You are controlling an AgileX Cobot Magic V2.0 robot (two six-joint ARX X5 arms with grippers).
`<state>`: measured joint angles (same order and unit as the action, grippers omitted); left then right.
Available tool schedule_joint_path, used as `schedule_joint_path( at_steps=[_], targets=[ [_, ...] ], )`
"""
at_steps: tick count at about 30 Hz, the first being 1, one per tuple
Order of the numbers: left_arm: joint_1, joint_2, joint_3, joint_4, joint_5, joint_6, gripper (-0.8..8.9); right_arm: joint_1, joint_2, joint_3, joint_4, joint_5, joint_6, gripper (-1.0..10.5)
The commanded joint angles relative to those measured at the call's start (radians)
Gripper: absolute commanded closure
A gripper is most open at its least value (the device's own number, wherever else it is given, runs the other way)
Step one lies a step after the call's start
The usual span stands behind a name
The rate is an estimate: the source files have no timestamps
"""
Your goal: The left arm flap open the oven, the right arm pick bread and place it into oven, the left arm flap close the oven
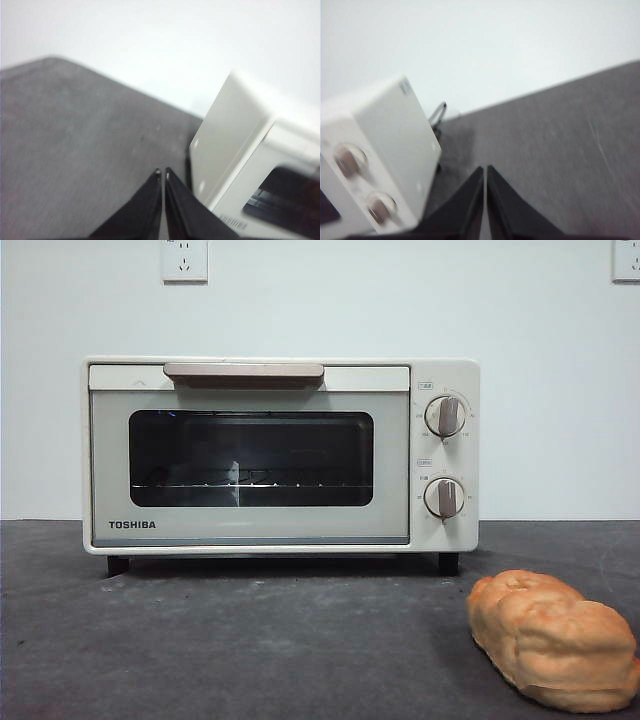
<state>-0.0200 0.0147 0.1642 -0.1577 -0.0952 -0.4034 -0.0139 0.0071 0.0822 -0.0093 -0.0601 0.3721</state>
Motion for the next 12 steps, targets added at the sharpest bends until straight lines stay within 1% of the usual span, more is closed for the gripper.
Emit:
schedule_joint_path(
  at_steps=[1,4,7,10,12],
  targets=[
    [0.001,0.03,0.072,-0.02,0.018,-0.01,7.96,-0.002,0.005,0.067,-0.011,0.005,0.017,9.4],
    [0.001,0.081,0.149,-0.063,0.033,-0.009,7.96,-0.002,0.034,0.145,-0.074,0.007,0.011,9.4],
    [0.001,0.145,0.224,-0.1,0.074,0.008,7.96,-0.002,0.086,0.233,-0.151,0.007,-0.002,9.4],
    [0.001,0.219,0.301,-0.151,0.122,0.052,7.96,-0.002,0.157,0.326,-0.233,-0.008,-0.048,9.4],
    [0.001,0.274,0.353,-0.198,0.153,0.088,7.96,-0.002,0.208,0.383,-0.287,-0.036,-0.079,9.4]
  ],
)
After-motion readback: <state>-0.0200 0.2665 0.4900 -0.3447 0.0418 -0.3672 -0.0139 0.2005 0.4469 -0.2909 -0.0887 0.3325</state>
